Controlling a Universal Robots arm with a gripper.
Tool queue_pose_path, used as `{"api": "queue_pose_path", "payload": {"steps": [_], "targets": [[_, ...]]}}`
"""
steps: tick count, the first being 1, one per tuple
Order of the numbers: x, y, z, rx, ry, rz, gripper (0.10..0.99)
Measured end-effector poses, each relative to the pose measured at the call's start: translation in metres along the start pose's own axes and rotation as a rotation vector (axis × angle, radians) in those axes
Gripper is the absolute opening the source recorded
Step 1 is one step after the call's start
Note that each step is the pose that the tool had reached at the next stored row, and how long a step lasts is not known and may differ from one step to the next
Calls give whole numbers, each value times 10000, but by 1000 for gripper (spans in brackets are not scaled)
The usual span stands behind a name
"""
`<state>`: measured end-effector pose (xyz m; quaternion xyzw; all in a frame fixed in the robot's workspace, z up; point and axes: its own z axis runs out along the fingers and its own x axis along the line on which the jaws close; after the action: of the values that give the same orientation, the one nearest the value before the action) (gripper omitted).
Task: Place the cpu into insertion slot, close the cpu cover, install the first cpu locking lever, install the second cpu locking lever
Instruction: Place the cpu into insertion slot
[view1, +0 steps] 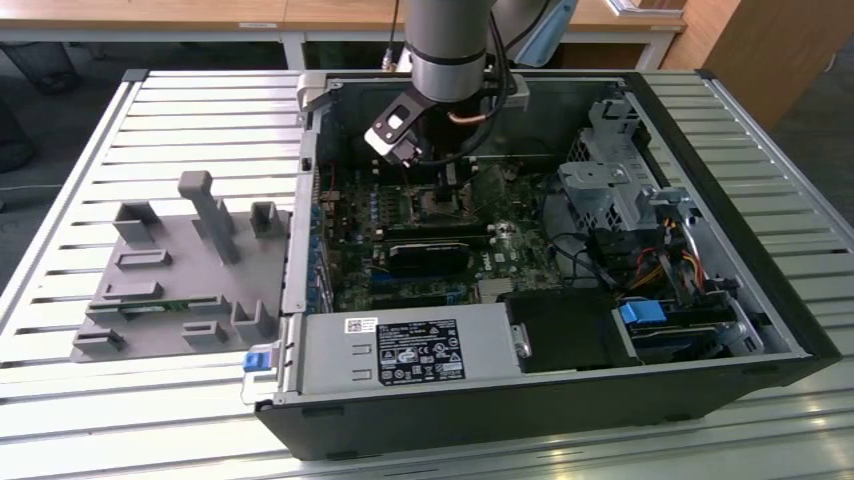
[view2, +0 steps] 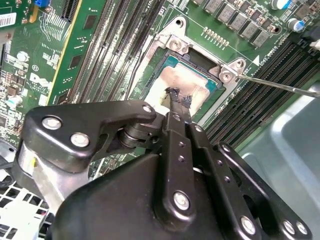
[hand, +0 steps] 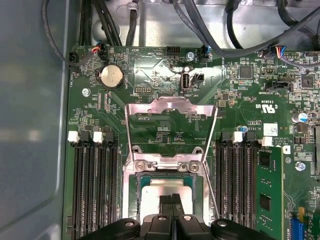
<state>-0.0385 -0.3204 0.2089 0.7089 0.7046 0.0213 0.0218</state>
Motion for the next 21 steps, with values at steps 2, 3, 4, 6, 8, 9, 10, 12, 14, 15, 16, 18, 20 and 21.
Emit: {"api": "queue_pose_path", "payload": {"steps": [2,3,4,6,8,9,10,12,14,15,16,18,20,21], "targets": [[0,0,-1,-1,2,-1,106],[0,1,-8,2,0,0,106],[0,1,-13,6,0,-1,106],[0,1,-15,7,-1,-1,106],[0,2,-21,10,-4,-1,106],[-1,2,-25,10,-3,-1,106],[0,2,-29,8,-1,-1,106],[0,3,-44,9,0,0,106],[0,4,-56,8,1,0,106],[0,4,-61,8,1,-1,106],[0,5,-66,9,1,-1,106],[0,5,-76,9,2,0,106],[0,6,-85,9,2,-1,106],[0,6,-91,12,2,0,106]]}}
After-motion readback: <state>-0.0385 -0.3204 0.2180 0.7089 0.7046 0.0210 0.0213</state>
